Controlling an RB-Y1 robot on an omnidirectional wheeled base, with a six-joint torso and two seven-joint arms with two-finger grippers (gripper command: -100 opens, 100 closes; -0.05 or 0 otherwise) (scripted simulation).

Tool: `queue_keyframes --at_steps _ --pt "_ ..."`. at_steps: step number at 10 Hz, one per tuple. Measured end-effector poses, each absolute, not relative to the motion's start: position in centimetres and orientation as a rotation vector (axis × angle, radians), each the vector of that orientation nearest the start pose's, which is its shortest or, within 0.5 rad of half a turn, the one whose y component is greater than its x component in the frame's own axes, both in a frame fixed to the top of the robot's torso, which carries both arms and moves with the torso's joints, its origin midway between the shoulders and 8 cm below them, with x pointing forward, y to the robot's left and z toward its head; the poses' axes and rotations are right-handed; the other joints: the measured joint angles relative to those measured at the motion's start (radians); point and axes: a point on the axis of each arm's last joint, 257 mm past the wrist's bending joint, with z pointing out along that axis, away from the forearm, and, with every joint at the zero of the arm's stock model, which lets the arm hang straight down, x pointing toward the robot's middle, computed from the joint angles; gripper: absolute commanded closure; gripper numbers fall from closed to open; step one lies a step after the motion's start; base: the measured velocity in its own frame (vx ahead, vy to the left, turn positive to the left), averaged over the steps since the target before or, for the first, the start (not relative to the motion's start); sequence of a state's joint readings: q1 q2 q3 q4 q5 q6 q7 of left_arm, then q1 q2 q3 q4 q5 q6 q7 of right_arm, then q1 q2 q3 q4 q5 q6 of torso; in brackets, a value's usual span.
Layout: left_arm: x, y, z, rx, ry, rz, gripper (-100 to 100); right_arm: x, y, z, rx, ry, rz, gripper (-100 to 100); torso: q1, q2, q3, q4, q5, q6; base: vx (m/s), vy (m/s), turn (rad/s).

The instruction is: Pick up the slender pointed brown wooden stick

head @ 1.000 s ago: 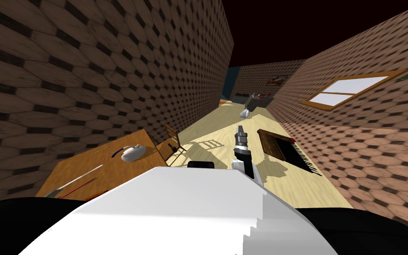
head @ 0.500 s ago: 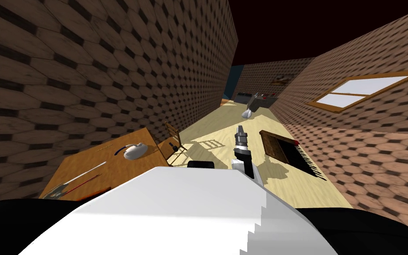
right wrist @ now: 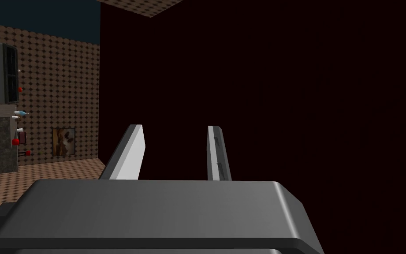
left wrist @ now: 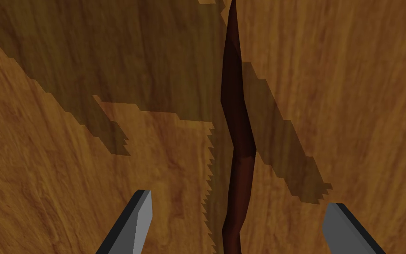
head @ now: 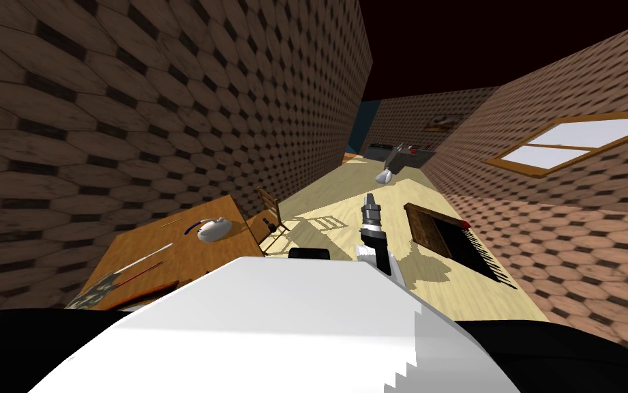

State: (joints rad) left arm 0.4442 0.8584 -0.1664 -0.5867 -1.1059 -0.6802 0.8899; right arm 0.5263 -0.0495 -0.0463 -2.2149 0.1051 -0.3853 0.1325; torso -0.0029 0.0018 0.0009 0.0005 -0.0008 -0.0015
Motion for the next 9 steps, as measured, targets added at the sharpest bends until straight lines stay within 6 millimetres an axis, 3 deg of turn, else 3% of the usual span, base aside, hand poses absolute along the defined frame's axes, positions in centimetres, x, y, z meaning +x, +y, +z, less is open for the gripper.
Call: queue_keyframes --at_steps 7,8,9 --pt "0.9 58.7 -54.9 -1.195 2.727 -0.129 -100 36.9 -29.4 -3.8 0.649 0.879 1.005 0 0.004 0.000 0.000 0.000 0.003 0.000 -0.002 0.008 0.057" --pt "0.9 58.7 -54.9 -1.193 2.729 -0.129 100 36.9 -29.4 -3.8 0.649 0.879 1.005 0 0.004 0.000 0.000 0.000 0.004 0.000 0.000 0.000 0.000" --pt "0.9 58.7 -54.9 -1.193 2.729 -0.129 100 36.9 -29.4 -3.8 0.649 0.879 1.005 0 0.004 0.000 0.000 0.000 0.004 0.000 0.000 0.000 0.000"
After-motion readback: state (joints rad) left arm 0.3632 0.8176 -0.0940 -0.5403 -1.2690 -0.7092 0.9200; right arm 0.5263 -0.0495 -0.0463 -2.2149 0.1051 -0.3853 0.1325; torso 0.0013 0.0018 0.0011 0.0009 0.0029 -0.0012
